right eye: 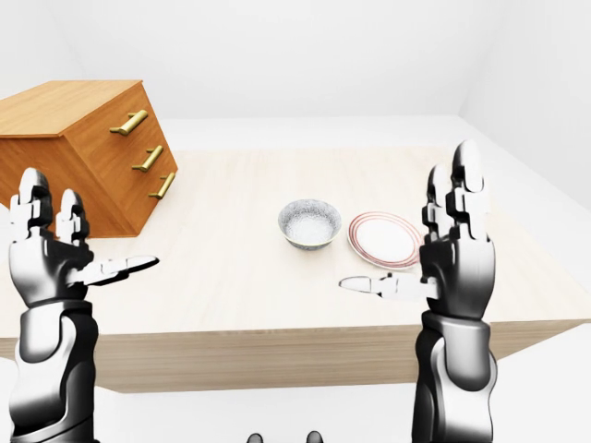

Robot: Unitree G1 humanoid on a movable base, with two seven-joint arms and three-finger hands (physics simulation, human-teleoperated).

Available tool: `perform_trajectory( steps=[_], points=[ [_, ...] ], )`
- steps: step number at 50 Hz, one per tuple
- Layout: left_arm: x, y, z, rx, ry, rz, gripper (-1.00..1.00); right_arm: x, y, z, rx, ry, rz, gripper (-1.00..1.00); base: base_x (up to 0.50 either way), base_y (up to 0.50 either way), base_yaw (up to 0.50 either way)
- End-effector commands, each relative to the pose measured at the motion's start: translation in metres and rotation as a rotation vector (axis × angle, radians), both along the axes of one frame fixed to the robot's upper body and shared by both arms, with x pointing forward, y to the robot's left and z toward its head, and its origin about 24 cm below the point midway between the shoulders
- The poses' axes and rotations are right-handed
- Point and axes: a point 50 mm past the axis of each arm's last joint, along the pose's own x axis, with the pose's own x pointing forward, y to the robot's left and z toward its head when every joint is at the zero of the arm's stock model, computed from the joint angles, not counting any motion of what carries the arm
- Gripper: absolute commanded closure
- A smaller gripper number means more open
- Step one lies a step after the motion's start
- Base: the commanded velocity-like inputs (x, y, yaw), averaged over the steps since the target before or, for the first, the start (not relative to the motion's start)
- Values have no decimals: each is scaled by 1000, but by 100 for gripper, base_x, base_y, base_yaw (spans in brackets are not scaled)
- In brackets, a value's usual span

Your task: Put the bowl on top of the cabinet.

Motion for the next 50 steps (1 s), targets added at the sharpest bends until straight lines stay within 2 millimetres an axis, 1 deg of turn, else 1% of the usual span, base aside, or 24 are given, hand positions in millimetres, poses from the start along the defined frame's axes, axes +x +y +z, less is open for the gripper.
perform_trajectory(
  steps=[1, 2, 4, 6, 8, 12, 19, 23, 31, 41, 43, 50],
  points=[
    [-7, 1, 14, -5, -68, 19, -100, -12, -10, 16, -11, -80, -43, -100, 0, 0, 0],
    [-7, 1, 14, -5, -68, 20, -100, -12, -10, 16, -11, -80, -43, -100, 0, 0, 0],
    [-7, 5, 15, -23, -78, 43, -100, -19, -14, 24, -8, -126, -56, -100, 0, 0, 0],
    [-7, 7, 15, -27, -77, 56, -100, -22, -16, 27, -10, -142, -64, -100, 0, 0, 0],
    [-9, 8, 17, -32, -87, 61, -100, -21, -18, 24, -2, -130, -70, -100, 0, 0, 0],
    [-11, 12, 20, -49, -104, 91, -100, -22, -18, 26, 4, -141, -71, -100, 0, 0, 0],
    [-8, 13, 15, -61, -84, 101, -100, -20, -19, 24, 11, -128, -68, -100, 0, 0, 0],
    [-8, 14, 14, -63, -78, 102, -100, -22, -18, 26, 12, -140, -63, -100, 0, 0, 0],
    [-7, 14, 12, -64, -70, 101, -100, -20, -19, 20, 16, -112, -65, -100, 49, 0, 0],
    [-6, 14, 10, -67, -57, 101, -100, -19, -20, 19, 20, -106, -67, -100, 50, 0, 0],
    [-6, 14, 10, -67, -58, 102, -100, -21, -20, 22, 18, -120, -67, -100, 50, 0, 0],
    [-7, 14, 12, -65, -67, 103, -100, -19, -20, 19, 20, -107, -65, -100, 50, 0, 0]
  ],
)
